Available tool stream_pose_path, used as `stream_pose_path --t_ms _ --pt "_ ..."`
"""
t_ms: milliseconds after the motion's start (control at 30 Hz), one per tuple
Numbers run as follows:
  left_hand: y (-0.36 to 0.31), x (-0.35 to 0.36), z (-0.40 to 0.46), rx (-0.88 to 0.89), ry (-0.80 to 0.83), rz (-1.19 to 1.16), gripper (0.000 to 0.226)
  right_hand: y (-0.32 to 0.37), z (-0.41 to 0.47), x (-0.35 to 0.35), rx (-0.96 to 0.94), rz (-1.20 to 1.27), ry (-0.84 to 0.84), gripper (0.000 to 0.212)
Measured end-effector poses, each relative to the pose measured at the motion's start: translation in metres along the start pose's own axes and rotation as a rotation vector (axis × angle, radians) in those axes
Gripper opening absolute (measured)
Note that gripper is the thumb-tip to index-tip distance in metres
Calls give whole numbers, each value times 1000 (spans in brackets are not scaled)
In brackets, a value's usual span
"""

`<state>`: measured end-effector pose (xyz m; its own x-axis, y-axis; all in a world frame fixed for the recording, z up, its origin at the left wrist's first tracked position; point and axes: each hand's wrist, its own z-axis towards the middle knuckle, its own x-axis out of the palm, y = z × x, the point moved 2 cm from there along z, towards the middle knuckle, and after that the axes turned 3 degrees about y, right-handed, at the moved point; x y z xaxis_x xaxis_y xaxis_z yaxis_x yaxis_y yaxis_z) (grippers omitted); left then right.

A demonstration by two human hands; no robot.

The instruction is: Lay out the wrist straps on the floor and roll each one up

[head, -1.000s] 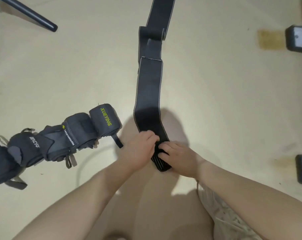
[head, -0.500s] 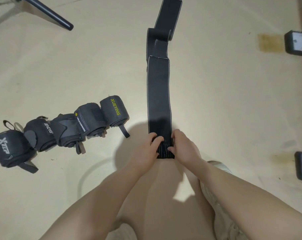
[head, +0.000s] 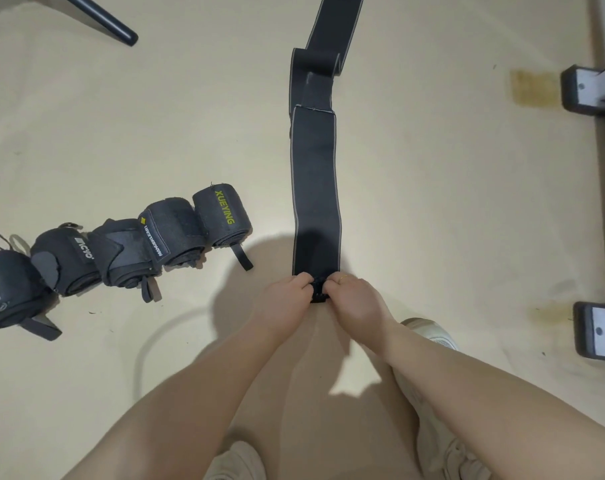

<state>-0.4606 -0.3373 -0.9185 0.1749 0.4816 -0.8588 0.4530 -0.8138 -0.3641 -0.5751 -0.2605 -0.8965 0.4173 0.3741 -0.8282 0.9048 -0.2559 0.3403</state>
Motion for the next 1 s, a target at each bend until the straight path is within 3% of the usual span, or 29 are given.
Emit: stream_pose_path --t_ms 100,200,300,433,533,633,700,800,900,1000 --pt "0 1 2 -121 15 -67 26 -4 4 -4 185 258 -11 11" --pt "-7 -7 6 -190 66 -36 34 -4 8 -5 283 358 -46 11" --pt "-11 -13 7 -172 96 11 21 -4 13 -2 334 259 -12 9" --pt "-8 -10 0 81 -75 327 11 -7 19 -11 329 148 30 22" --pt "-8 -12 -1 141 -215 413 45 0 12 -14 90 -125 127 32" --pt "-9 -12 4 138 -282 400 38 -12 11 -4 67 -249 203 44" --pt "-4 -9 5 123 -225 343 24 -5 3 -10 33 -297 147 43" --pt "4 -4 6 98 -146 217 17 -8 11 -10 60 -215 83 14" --pt "3 -15 11 -16 -104 114 16 -7 13 -10 78 -152 96 17" --pt "3 -25 12 -160 41 5 17 -10 18 -12 132 -85 116 21"
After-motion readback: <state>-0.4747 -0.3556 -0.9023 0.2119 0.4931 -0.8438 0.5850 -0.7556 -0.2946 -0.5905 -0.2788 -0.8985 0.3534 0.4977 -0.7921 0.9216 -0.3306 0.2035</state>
